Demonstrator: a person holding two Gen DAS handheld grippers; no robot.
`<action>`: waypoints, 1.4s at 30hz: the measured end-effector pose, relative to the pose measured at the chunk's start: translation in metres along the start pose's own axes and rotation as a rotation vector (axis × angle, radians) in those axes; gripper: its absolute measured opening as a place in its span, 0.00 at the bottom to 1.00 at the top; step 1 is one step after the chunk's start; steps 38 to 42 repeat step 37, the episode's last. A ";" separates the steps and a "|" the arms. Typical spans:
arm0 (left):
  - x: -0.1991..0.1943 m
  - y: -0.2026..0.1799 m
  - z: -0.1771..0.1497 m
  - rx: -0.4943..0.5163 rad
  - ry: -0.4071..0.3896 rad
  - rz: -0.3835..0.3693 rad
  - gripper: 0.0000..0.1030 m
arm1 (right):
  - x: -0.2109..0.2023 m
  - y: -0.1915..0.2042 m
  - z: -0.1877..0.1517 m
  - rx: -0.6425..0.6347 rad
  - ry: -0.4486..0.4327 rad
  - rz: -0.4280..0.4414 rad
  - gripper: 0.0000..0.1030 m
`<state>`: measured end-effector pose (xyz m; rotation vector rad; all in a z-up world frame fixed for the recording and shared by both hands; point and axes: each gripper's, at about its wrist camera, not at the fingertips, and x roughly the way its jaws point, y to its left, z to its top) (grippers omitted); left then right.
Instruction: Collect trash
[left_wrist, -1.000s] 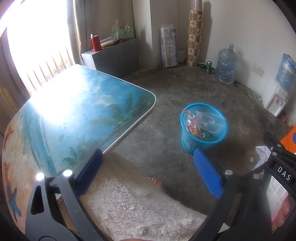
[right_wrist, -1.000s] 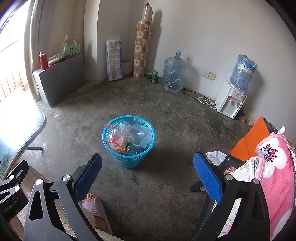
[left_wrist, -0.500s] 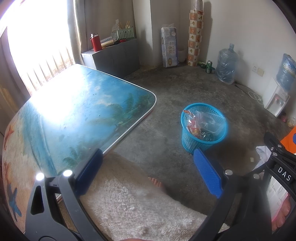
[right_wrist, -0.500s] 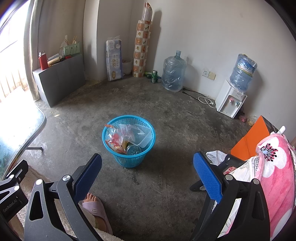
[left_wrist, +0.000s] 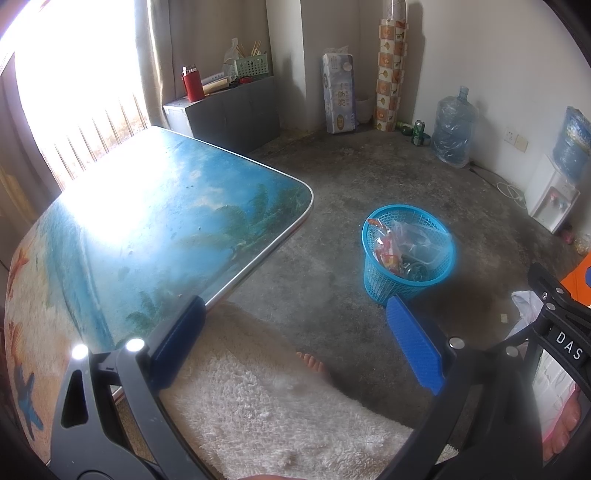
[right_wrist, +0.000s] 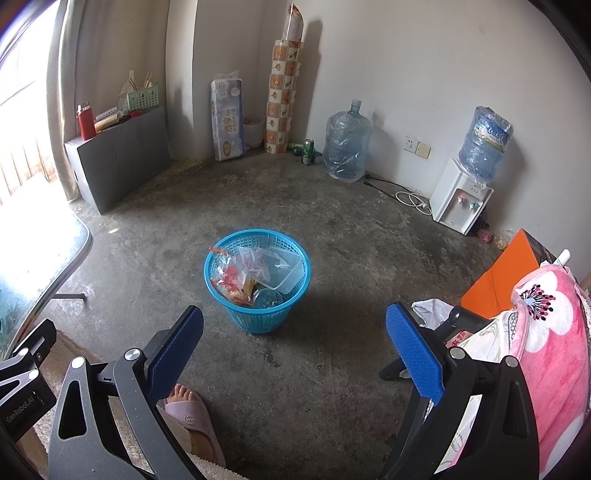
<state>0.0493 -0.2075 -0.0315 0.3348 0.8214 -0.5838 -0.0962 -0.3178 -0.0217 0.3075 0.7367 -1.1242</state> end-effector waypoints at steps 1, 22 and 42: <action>0.000 0.000 0.000 0.000 0.000 0.001 0.92 | 0.000 0.000 0.000 0.000 0.001 0.000 0.94; 0.000 0.002 0.000 -0.001 0.000 0.000 0.92 | 0.000 0.001 -0.001 0.001 0.002 0.000 0.94; 0.002 0.005 -0.002 -0.003 0.009 -0.004 0.92 | 0.000 0.000 -0.001 0.003 0.004 0.001 0.94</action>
